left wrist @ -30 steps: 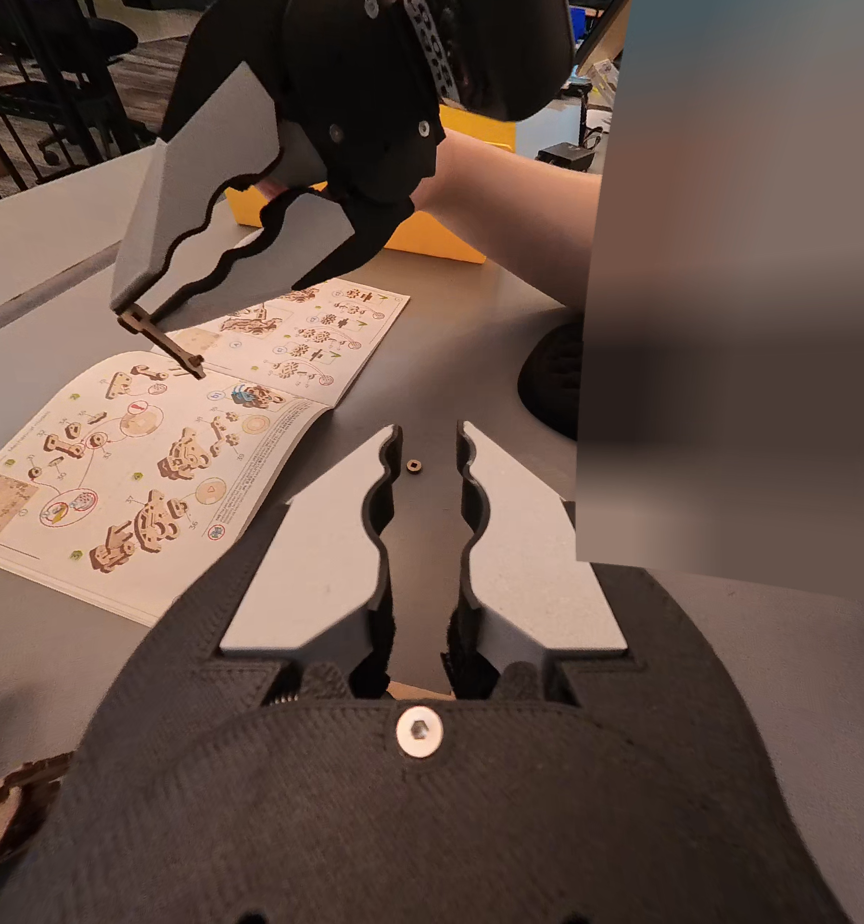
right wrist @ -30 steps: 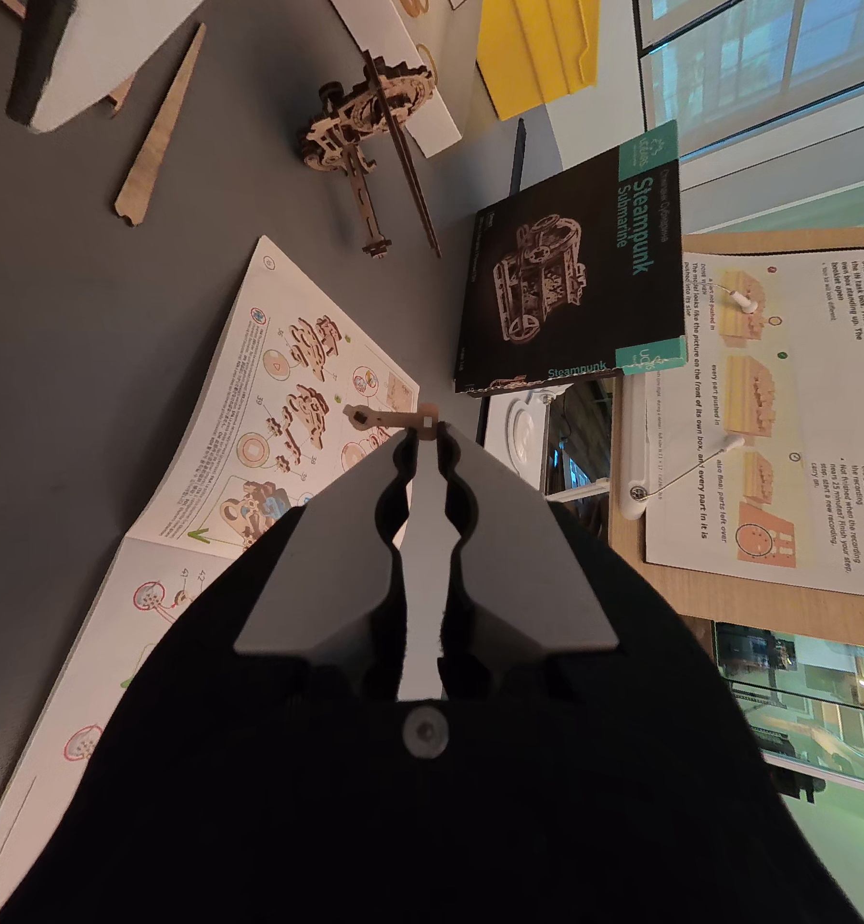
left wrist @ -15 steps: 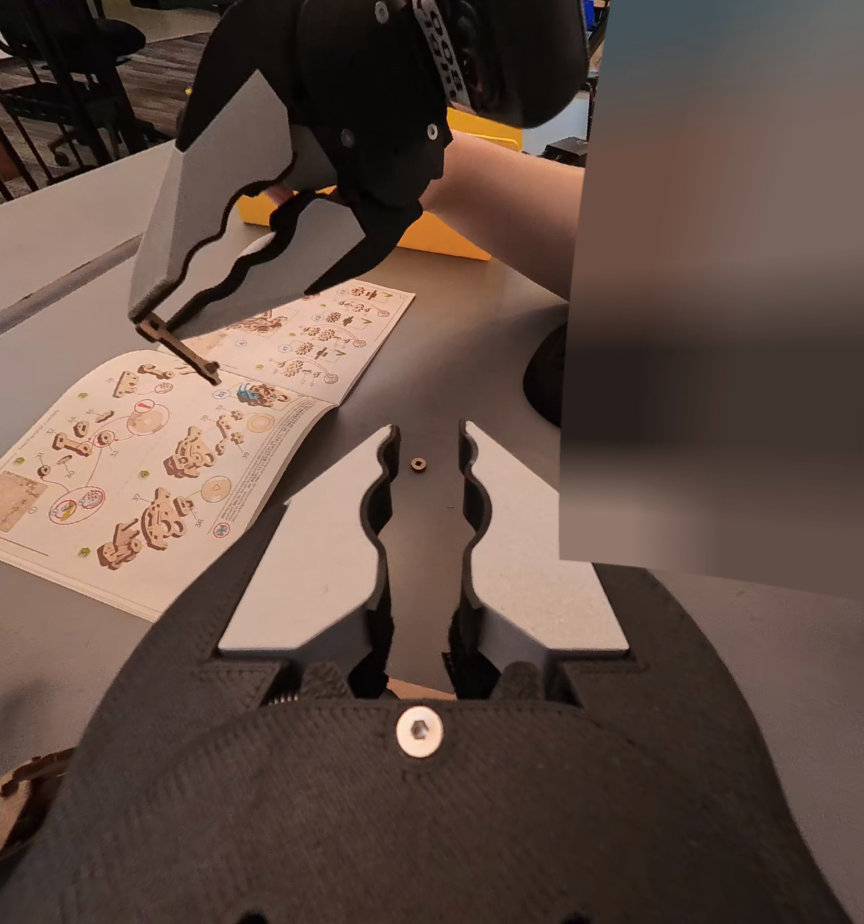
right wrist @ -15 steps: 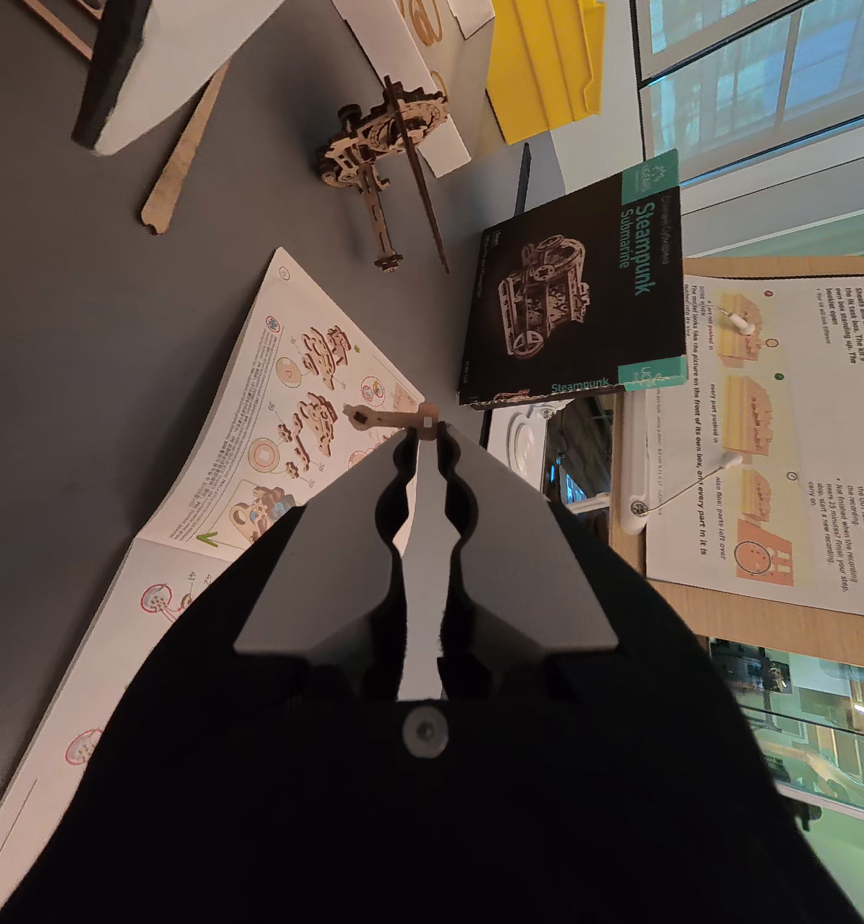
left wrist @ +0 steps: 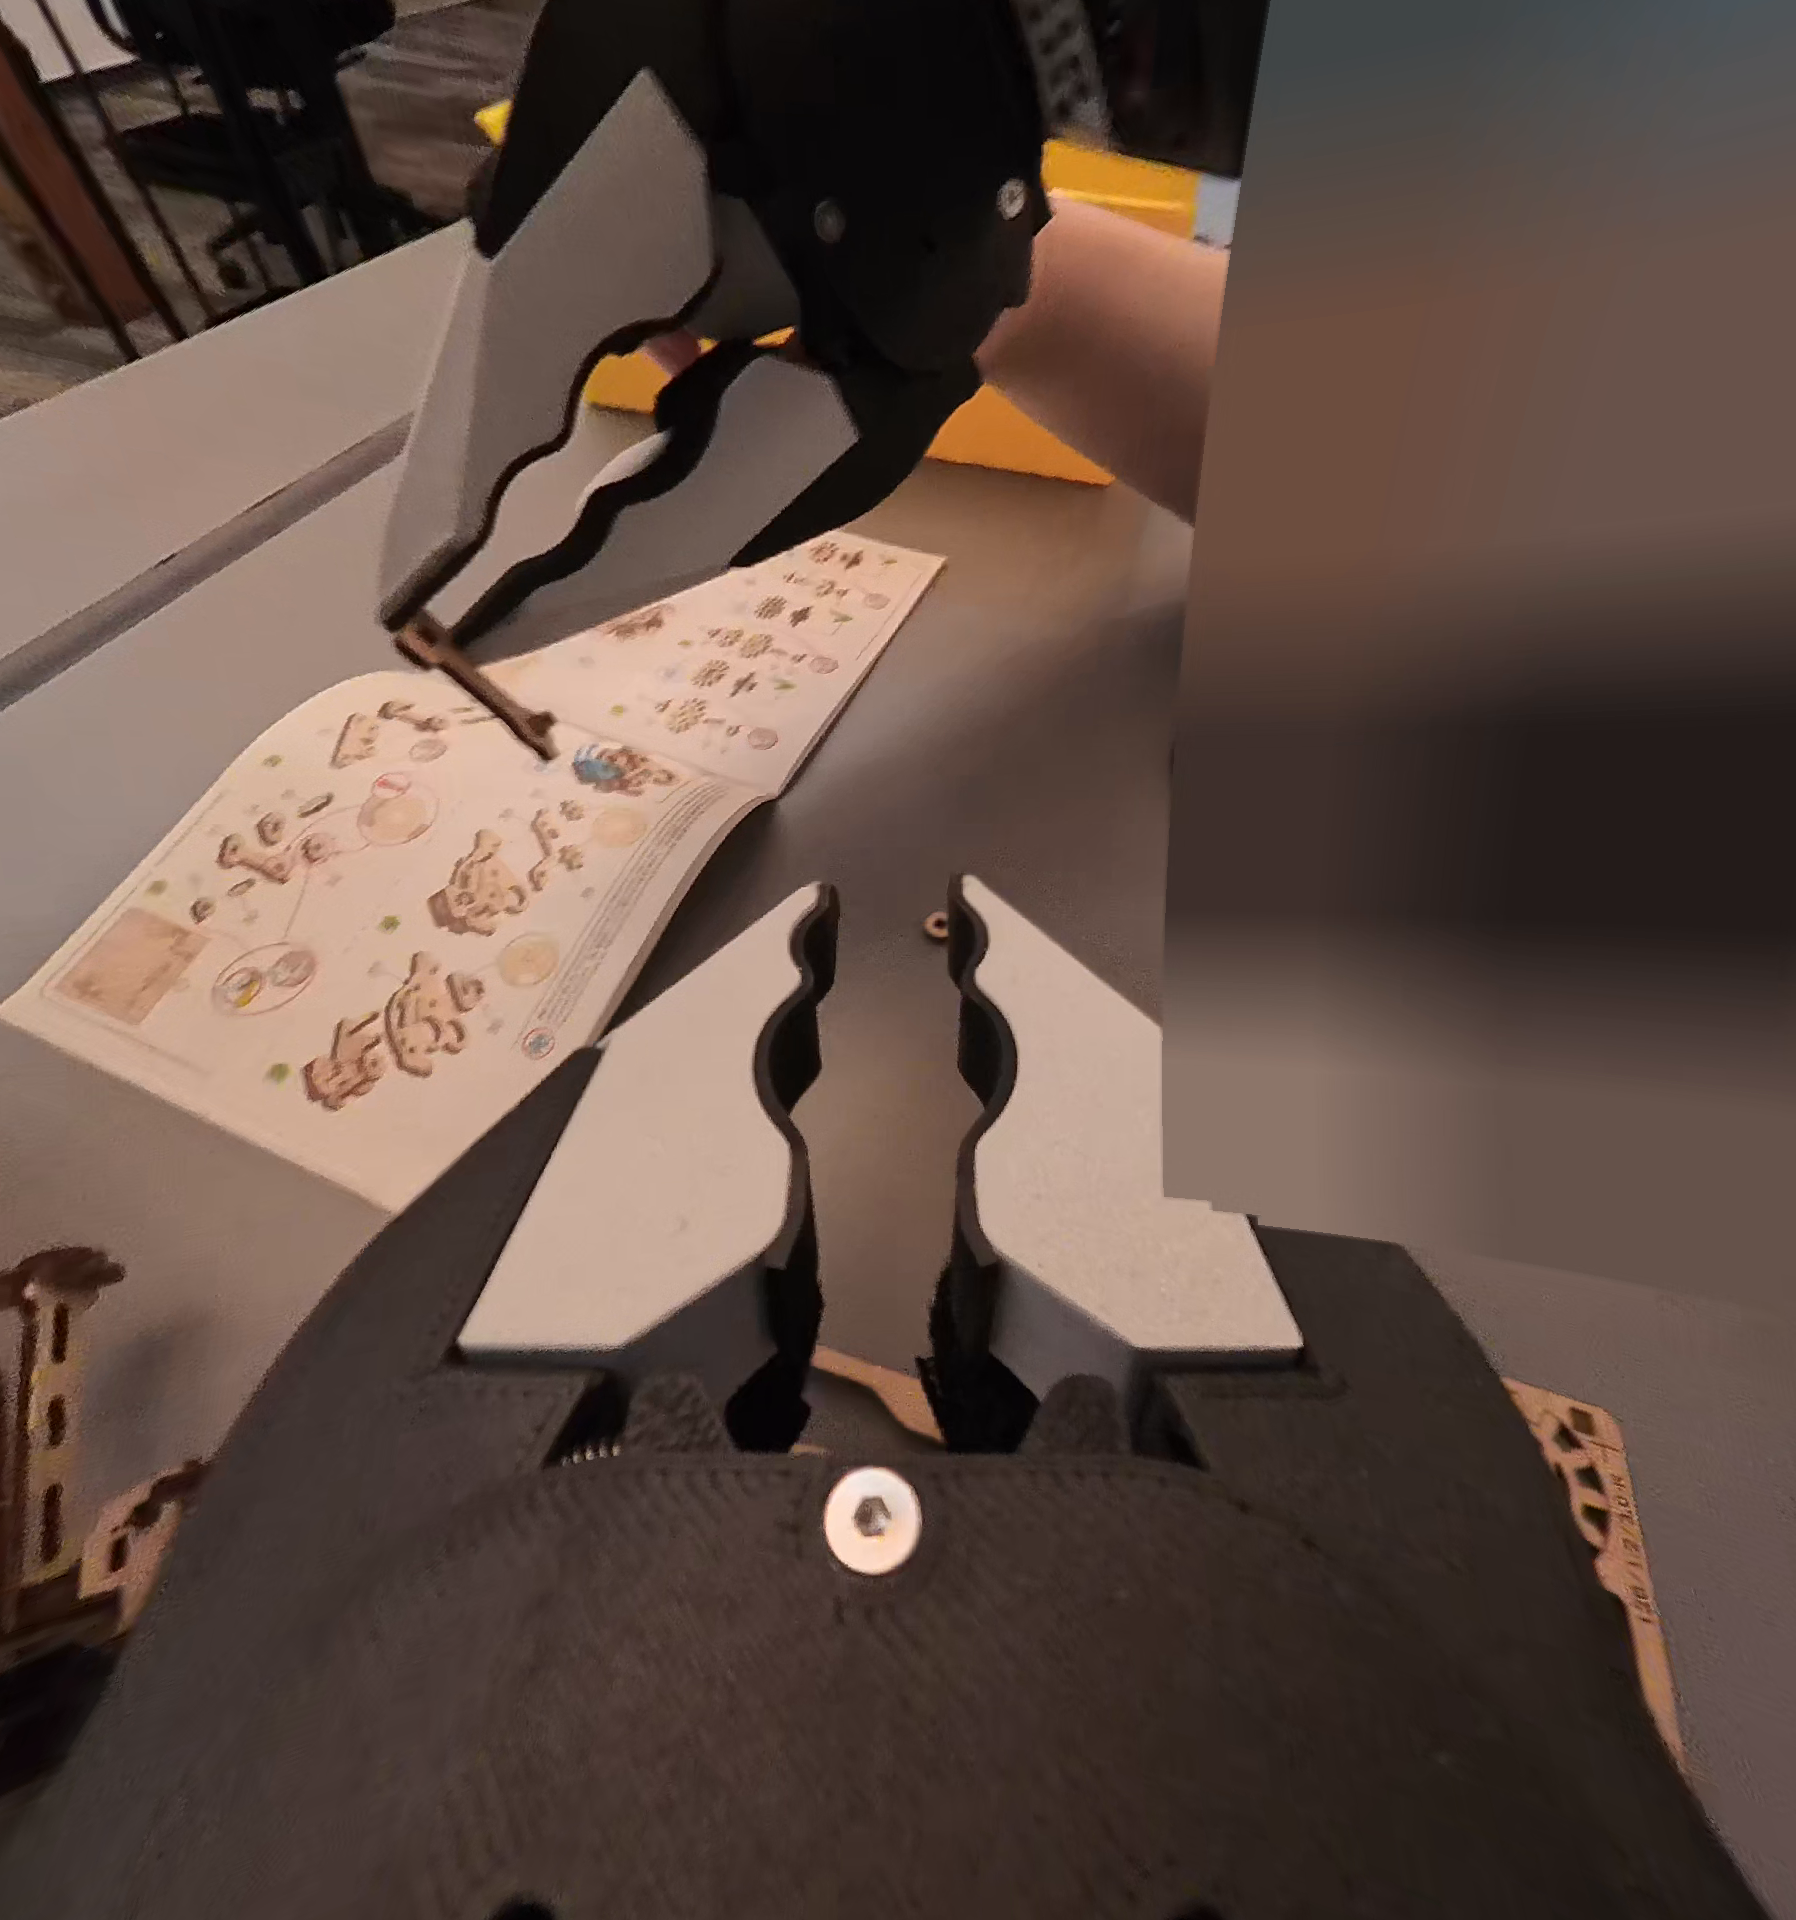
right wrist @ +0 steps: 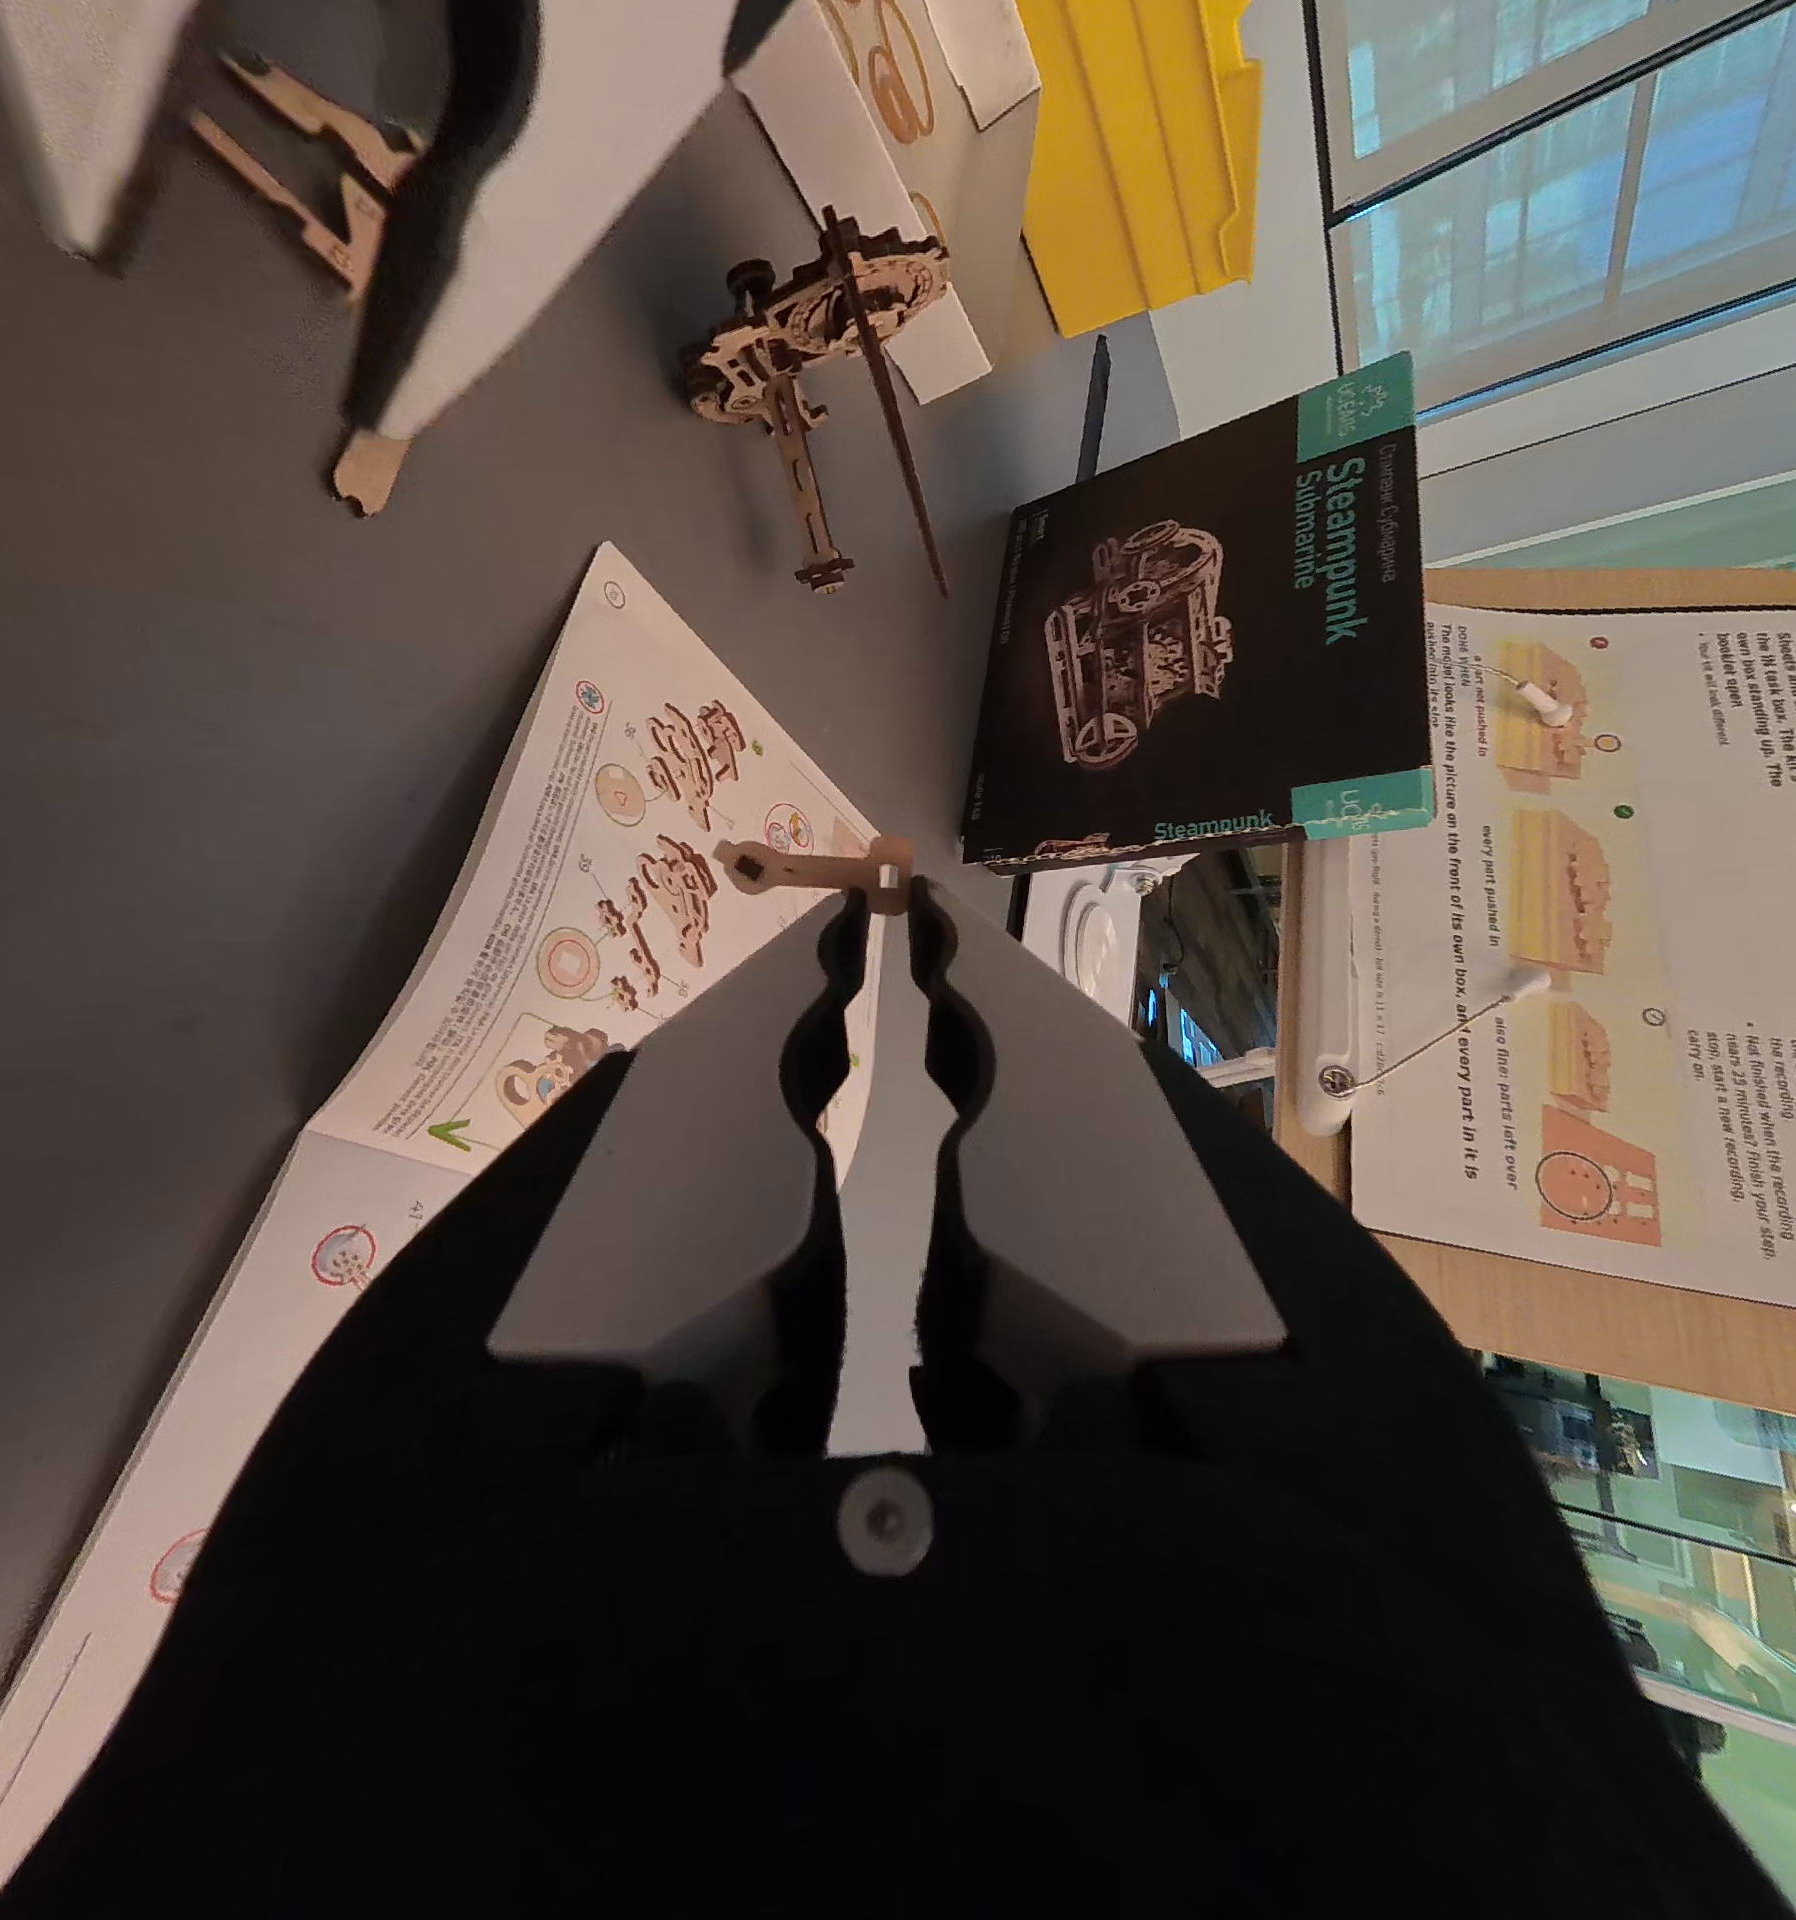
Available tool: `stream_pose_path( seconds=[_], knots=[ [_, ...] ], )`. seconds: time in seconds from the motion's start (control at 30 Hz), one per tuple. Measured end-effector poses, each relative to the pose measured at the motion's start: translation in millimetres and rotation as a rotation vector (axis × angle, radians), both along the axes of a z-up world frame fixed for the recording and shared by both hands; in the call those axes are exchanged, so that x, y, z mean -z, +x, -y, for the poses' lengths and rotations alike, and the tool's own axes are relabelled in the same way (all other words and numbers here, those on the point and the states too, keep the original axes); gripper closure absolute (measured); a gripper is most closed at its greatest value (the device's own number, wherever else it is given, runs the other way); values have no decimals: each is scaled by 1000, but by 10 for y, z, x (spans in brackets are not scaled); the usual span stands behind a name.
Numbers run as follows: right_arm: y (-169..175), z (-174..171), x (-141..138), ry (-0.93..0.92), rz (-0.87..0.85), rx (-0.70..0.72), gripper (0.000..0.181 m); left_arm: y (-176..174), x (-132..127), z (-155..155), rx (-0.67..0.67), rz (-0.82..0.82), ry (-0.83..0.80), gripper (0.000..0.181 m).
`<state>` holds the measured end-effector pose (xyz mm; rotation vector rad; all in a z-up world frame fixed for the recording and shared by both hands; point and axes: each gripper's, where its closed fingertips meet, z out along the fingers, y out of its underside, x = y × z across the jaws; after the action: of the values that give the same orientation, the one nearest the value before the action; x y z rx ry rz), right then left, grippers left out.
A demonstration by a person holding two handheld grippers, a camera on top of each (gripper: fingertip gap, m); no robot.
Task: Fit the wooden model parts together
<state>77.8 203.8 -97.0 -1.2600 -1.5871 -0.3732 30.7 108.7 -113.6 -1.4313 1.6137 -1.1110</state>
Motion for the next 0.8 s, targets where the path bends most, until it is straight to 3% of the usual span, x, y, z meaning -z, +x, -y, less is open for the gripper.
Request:
stream_pose_path(
  seconds=[0.03,0.47,0.7,0.8],
  knots=[
    [-7,6,4,-4,-3,-4,175,-2,18,-30,-10,-8,-4,162],
    [16,403,15,-54,-6,77,175,-14,86,-183,-78,-31,-88,166],
    [120,659,355,-232,-58,234,174,-11,101,-178,-78,-38,-86,167],
    [123,709,375,-283,-120,260,175,-7,117,-160,-73,-45,-73,167]
  ],
)
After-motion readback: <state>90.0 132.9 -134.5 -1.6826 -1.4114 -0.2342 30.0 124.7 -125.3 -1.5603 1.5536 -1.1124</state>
